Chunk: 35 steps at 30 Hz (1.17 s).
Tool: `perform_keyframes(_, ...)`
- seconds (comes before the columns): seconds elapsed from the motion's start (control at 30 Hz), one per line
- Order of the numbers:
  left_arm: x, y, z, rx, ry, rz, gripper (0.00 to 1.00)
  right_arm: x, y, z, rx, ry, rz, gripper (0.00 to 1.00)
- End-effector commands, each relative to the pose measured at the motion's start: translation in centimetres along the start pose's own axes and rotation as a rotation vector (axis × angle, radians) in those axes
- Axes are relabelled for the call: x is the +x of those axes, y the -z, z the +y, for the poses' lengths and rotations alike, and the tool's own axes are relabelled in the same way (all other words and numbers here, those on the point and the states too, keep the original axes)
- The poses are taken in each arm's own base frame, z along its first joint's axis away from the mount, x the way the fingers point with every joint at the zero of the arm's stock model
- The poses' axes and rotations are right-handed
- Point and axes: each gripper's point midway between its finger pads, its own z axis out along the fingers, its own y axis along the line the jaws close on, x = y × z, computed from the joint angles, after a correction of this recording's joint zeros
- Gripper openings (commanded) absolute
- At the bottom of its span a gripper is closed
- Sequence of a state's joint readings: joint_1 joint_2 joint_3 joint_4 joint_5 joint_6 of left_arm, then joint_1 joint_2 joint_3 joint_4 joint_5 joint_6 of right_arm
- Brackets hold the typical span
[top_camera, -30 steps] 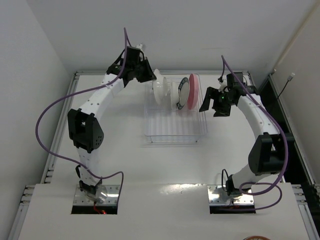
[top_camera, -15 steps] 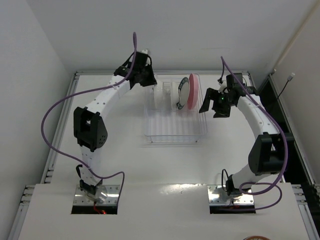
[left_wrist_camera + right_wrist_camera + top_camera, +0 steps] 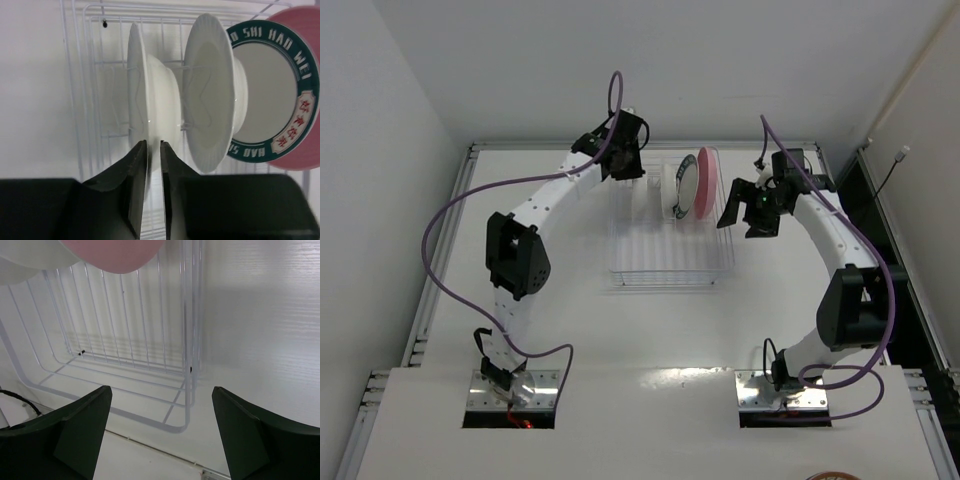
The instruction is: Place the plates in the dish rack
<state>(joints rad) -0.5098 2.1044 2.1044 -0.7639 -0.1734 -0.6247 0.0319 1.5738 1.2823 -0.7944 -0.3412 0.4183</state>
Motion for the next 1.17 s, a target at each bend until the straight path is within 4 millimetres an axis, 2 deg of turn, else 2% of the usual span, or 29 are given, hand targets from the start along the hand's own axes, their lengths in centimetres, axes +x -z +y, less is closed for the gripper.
perform_keyframes(0.0,-1.1,1.4,-0.2,-0.017,-0.008,-0.029,0.17,-0.3,0.0,0.2,-0.023,0.015,-0.016,0.79)
perform_keyframes(0.07,-1.1,1.4,-0.7,0.010,-0.015,-0.025,0.38,-0.3,0.0,0.2,-0.023,0.015,-0.016,0.79)
perform_keyframes(0.17,-2.2,2.6,-1.8,0.067,-0.007,-0.052,0.54,-0.3,0.0,0.2,-0.023,0.015,-0.016,0.79)
perform_keyframes(0.2,-2.5,2.6,-2.3,0.087,-0.005,-0.062,0.64,-0.3,0.0,0.2,-0.023,0.015,-0.016,0.79)
perform_keyframes(0.23,-3.1,3.3,-2.7,0.111,-0.001,-0.078,0.69,-0.5,0.0,0.4,-0.034,0.018,-0.022,0.79)
perform_keyframes(0.27,-3.6,4.1,-3.1,0.134,0.002,-0.093,0.80,-0.5,0.0,0.4,-0.034,0.019,-0.022,0.79)
perform_keyframes(0.3,-4.0,4.6,-3.8,0.169,0.012,-0.102,1.00,-0.5,0.0,0.4,-0.034,0.019,-0.022,0.79)
perform_keyframes(0.47,-5.3,7.1,-5.4,0.266,0.036,-0.140,1.00,-1.1,0.3,0.7,-0.039,0.025,-0.038,0.79)
perform_keyframes(0.5,-5.9,8.2,-5.8,0.290,0.037,-0.159,1.00,-1.1,0.3,0.5,-0.030,0.025,-0.041,0.79)
perform_keyframes(0.67,-6.6,10.9,-6.1,0.333,0.025,-0.187,1.00,-1.0,1.4,0.7,-0.016,0.011,-0.058,0.81)
perform_keyframes(0.8,-8.2,14.9,-6.0,0.375,0.014,-0.289,1.00,-2.1,2.7,0.8,0.011,0.026,-0.111,0.81)
perform_keyframes(0.83,-8.2,16.7,-5.5,0.387,0.003,-0.317,1.00,-2.4,3.3,0.8,0.023,0.029,-0.125,0.81)
perform_keyframes(0.9,-9.1,18.8,-4.9,0.397,-0.018,-0.403,1.00,-2.6,3.5,0.5,0.046,0.040,-0.134,0.81)
perform_keyframes(0.93,-7.7,18.1,-3.8,0.370,-0.028,-0.390,1.00,-2.9,4.2,0.4,0.069,0.042,-0.150,0.81)
perform_keyframes(0.97,-8.2,20.9,-3.1,0.375,-0.035,-0.452,1.00,-3.0,4.2,0.1,0.081,0.050,-0.153,0.81)
perform_keyframes(1.0,-8.3,21.4,-2.0,0.338,-0.029,-0.487,1.00,-3.1,4.7,0.1,0.090,0.052,-0.163,0.81)
perform_keyframes(1.03,-7.0,20.5,-0.7,0.303,-0.037,-0.482,1.00,-3.2,5.1,0.1,0.097,0.064,-0.177,0.81)
perform_keyframes(1.07,-7.1,22.7,0.2,0.296,-0.055,-0.537,1.00,-3.2,5.1,0.1,0.097,0.064,-0.177,0.81)
perform_keyframes(1.1,-6.0,21.8,1.4,0.262,-0.072,-0.545,1.00,-3.4,5.4,-0.1,0.116,0.065,-0.192,0.81)
perform_keyframes(1.13,-5.6,22.1,2.2,0.245,-0.081,-0.568,1.00,-3.1,5.2,-0.6,0.132,0.070,-0.185,0.81)
